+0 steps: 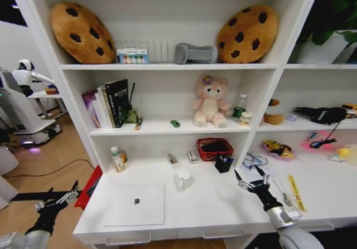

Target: Organize the objects on the table.

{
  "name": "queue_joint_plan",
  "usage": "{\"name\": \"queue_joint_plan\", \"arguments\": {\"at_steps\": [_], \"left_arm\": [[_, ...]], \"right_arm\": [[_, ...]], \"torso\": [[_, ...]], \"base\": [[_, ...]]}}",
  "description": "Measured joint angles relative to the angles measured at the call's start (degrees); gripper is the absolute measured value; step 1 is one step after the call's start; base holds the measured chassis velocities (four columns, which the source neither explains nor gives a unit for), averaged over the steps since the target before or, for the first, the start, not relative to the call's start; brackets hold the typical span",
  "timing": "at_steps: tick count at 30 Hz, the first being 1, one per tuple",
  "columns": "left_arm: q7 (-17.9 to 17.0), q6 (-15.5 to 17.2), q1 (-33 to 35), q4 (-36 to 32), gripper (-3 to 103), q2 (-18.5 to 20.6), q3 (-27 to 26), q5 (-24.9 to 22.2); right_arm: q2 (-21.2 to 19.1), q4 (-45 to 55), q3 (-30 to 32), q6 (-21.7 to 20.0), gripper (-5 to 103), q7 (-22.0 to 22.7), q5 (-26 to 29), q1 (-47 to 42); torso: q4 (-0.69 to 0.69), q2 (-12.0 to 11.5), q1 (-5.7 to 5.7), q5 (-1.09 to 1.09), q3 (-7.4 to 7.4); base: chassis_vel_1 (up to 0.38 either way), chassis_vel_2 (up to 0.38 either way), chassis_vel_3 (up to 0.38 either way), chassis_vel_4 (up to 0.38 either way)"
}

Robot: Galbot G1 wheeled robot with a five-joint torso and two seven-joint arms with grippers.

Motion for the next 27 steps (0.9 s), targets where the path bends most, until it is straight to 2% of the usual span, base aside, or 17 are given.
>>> {"name": "queue_joint_plan", "arguments": {"at_steps": [3,5,8,9,13,21,27], "left_arm": [[0.0,0.0,0.0,0.0,100,0.0,0.0,0.0],[0.0,0.0,0.0,0.0,100,0.0,0.0,0.0],[0.0,0.0,0.0,0.0,100,0.0,0.0,0.0],[0.0,0.0,0.0,0.0,100,0.0,0.0,0.0],[0.0,0.0,0.0,0.0,100,0.0,0.0,0.0],[0.0,0.0,0.0,0.0,100,0.0,0.0,0.0],[0.0,0.0,0.0,0.0,100,0.0,0.0,0.0]], "right_arm": [[0.0,0.0,0.0,0.0,100,0.0,0.0,0.0],[0.0,0.0,0.0,0.0,100,0.0,0.0,0.0],[0.0,0.0,0.0,0.0,100,0.0,0.0,0.0],[0.0,0.0,0.0,0.0,100,0.0,0.0,0.0],[0.0,0.0,0.0,0.0,100,0.0,0.0,0.0],[0.0,0.0,0.0,0.0,100,0.0,0.0,0.0],[0.0,0.0,0.0,0.0,100,0.0,0.0,0.0]], "torso": [[0.02,0.0,0.01,0.05,0.01],[0.00,0.0,0.00,-0.04,0.00],[0.00,0.0,0.01,0.00,0.00],[0.03,0.0,0.01,0.00,0.00],[0.01,0.0,0.01,0.04,0.01],[0.00,0.0,0.01,-0.01,0.01],[0.01,0.0,0.02,0.00,0.01]], "base": [[0.234,0.271,-0.226,-0.211],[0.174,0.129,-0.188,-0.173],[0.126,0.087,-0.106,-0.110],[0.000,0.000,0.000,0.000],[-0.030,-0.021,0.034,0.025],[-0.045,-0.052,0.019,0.028],[0.084,-0.025,-0.085,0.047]]}}
